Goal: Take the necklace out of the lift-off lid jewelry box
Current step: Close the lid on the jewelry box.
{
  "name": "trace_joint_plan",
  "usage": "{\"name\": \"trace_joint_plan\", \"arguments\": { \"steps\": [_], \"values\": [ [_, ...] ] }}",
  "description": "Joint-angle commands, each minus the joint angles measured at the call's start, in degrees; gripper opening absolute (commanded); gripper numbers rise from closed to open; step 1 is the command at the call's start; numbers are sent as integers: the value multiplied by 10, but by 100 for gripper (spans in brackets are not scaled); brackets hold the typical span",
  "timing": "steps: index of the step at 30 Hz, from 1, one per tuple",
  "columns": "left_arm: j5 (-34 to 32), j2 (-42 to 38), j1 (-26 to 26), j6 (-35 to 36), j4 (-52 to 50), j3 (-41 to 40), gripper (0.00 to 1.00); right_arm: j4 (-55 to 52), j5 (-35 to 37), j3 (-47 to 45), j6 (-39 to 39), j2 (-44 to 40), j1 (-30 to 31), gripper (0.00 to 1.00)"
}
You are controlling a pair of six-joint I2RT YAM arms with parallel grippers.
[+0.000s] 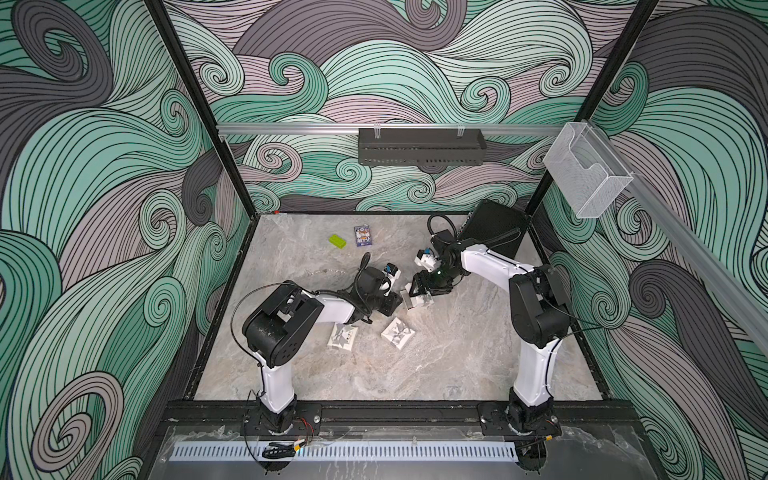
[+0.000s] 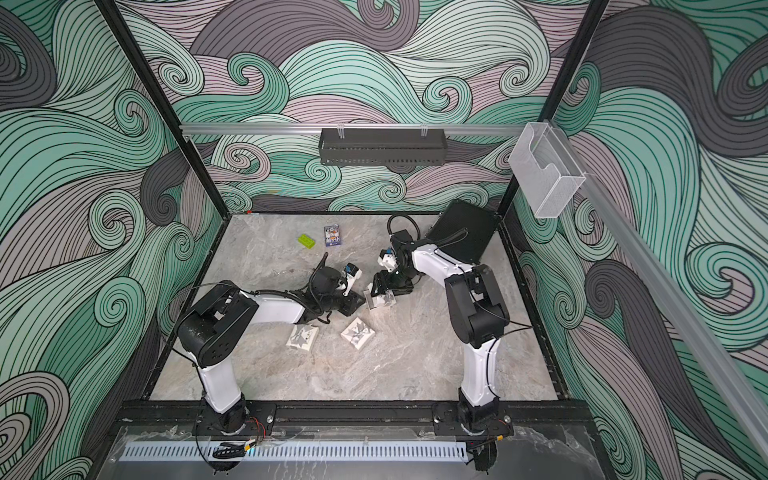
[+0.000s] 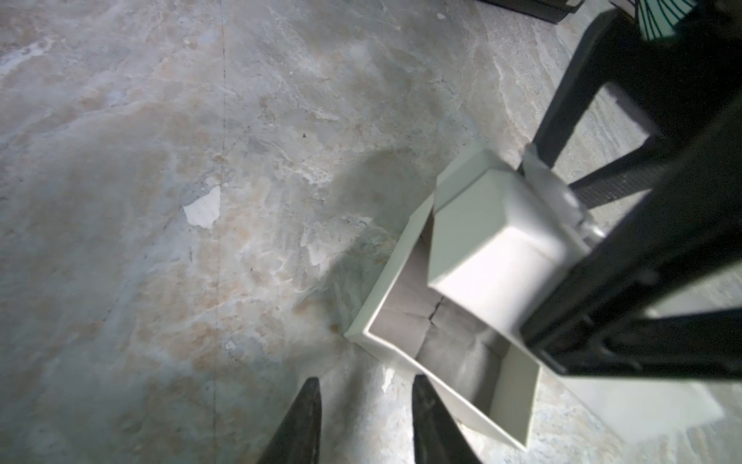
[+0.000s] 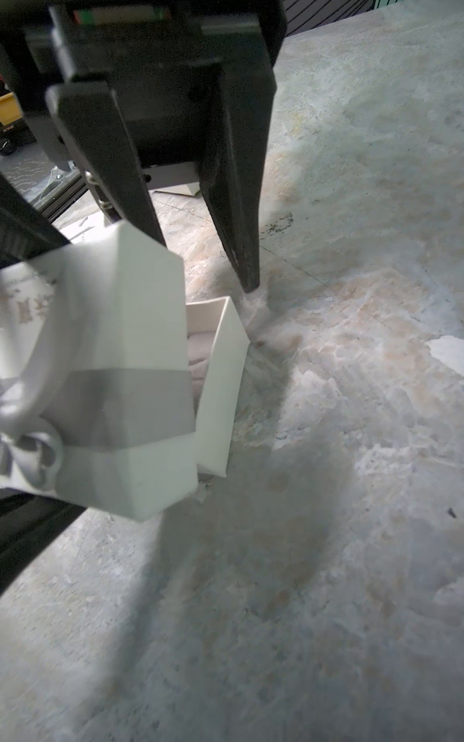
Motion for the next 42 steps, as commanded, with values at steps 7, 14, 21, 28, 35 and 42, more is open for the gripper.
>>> {"name": "trace_joint_plan", "arguments": {
  "steps": [7,14,21,28,35,42],
  "values": [
    [4,15,3,2,24,11,37,-8,-7,33,7,18,22,79],
    [2,17,3,-2,28,9,37,8,-4,25,9,-1,28,88],
    [-7,14,2,2,20,7,36,42,14,-4,30,-27,13,86],
    [-85,-13,9,-5,-37,3,35,65,28,-24,32,-38,10,82],
    [-109,-81,26,-21,-94,-6,35,72,72,-28,30,-26,15,74],
    [-120,-182,29,-18,-157,-3,35,61,139,-38,23,-7,34,72]
  ]
}}
